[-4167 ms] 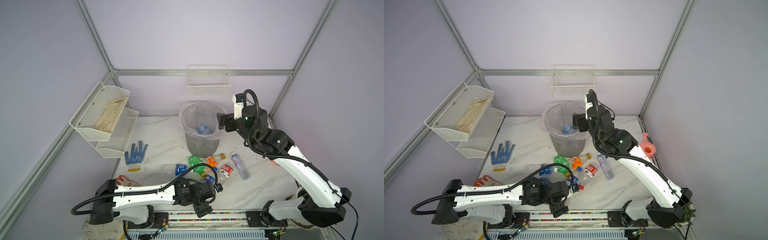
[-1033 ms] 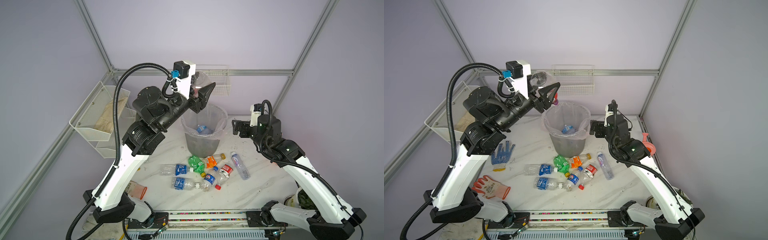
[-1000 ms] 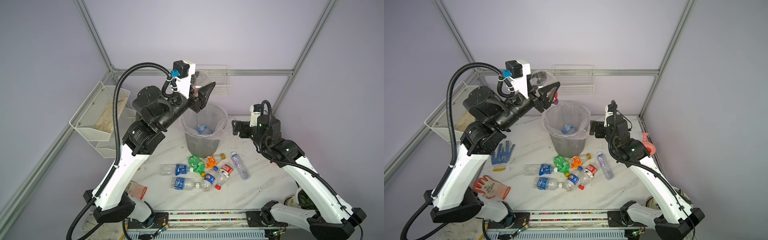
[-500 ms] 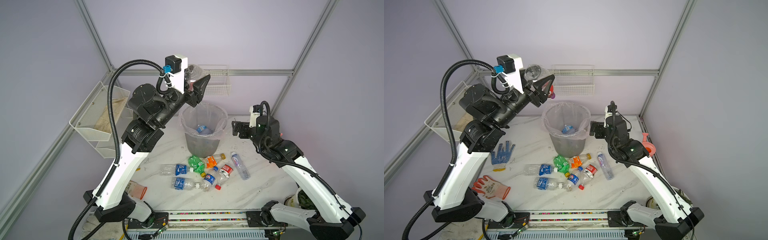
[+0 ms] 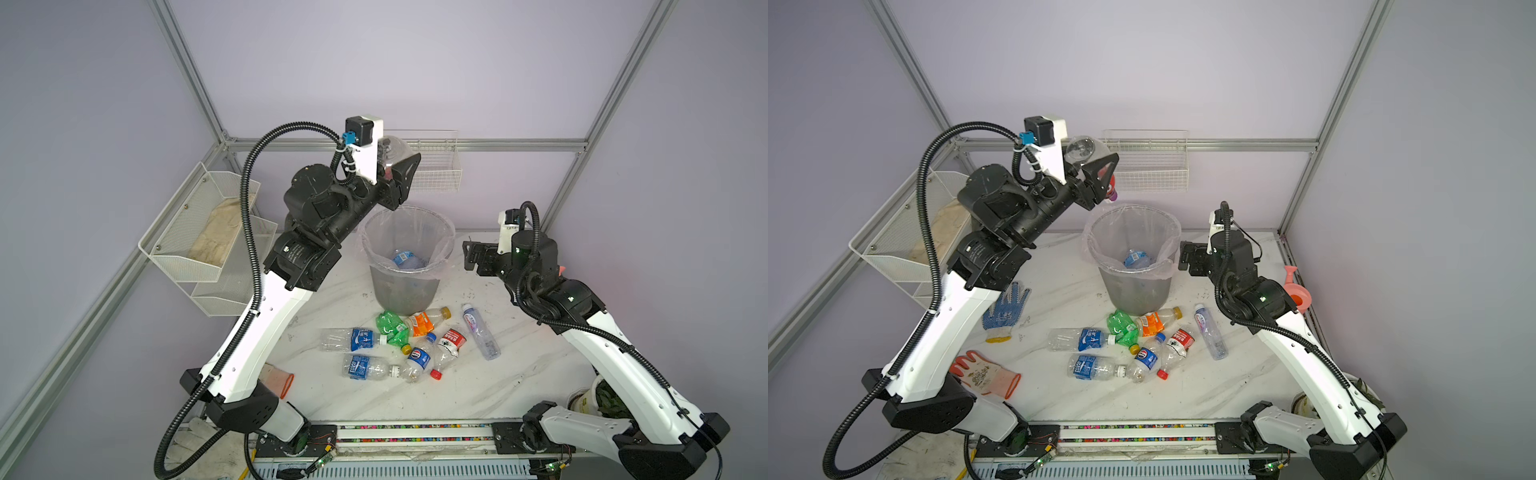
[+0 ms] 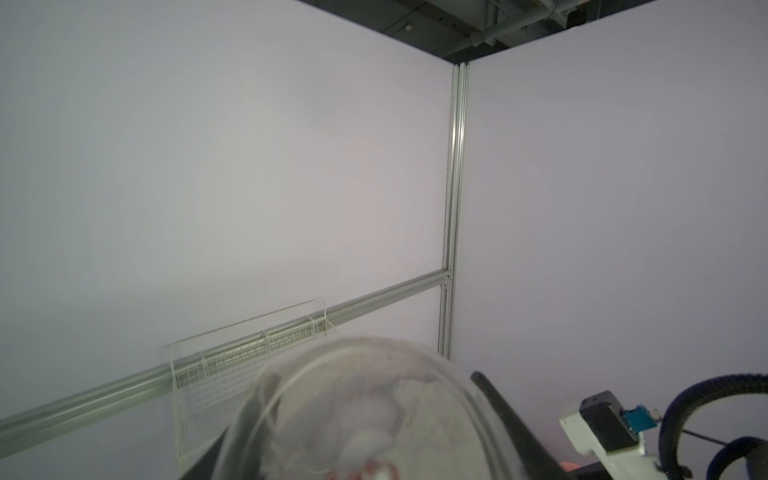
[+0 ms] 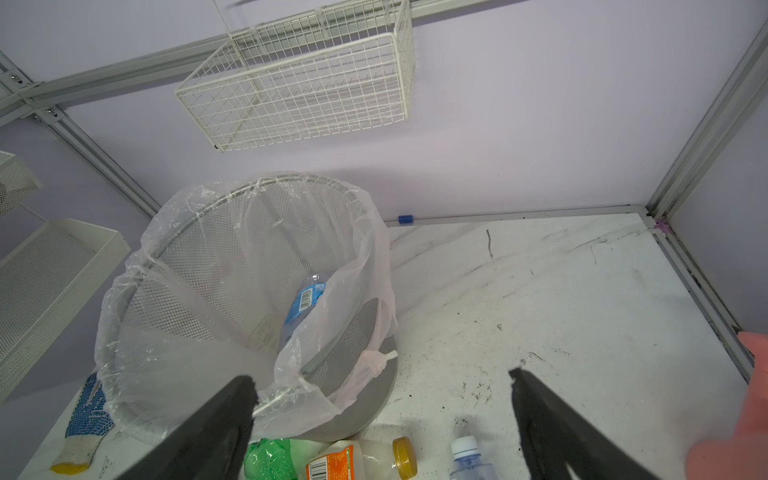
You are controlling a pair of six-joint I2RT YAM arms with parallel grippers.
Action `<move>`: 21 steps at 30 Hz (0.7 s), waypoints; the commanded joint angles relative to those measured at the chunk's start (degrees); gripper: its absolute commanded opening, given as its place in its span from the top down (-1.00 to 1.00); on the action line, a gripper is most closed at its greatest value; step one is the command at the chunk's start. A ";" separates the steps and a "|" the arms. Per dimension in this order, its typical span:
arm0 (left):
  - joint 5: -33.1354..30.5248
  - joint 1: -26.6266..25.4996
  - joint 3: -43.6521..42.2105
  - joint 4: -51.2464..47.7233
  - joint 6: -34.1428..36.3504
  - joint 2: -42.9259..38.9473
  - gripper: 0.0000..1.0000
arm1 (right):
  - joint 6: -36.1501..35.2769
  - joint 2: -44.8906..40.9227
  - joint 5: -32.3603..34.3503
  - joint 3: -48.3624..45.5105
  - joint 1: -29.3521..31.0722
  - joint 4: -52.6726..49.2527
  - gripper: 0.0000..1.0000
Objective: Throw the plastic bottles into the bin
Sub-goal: 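Lift the clear bottle with the left gripper up over the wastebasket, then open the left gripper to drop the bottle into the wastebasket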
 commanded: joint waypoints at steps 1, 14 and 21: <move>0.91 2.45 -8.84 -0.01 -5.27 2.18 1.00 | 0.61 -1.49 0.79 0.05 -0.07 0.87 -0.95; 6.79 4.79 -2.04 -3.24 -7.95 -1.07 -1.00 | 0.96 -2.51 0.95 0.85 -0.12 0.96 -0.95; 4.65 4.79 -7.77 -1.10 -7.95 -5.91 -1.00 | 0.97 -1.57 0.11 1.11 -0.14 0.79 -0.95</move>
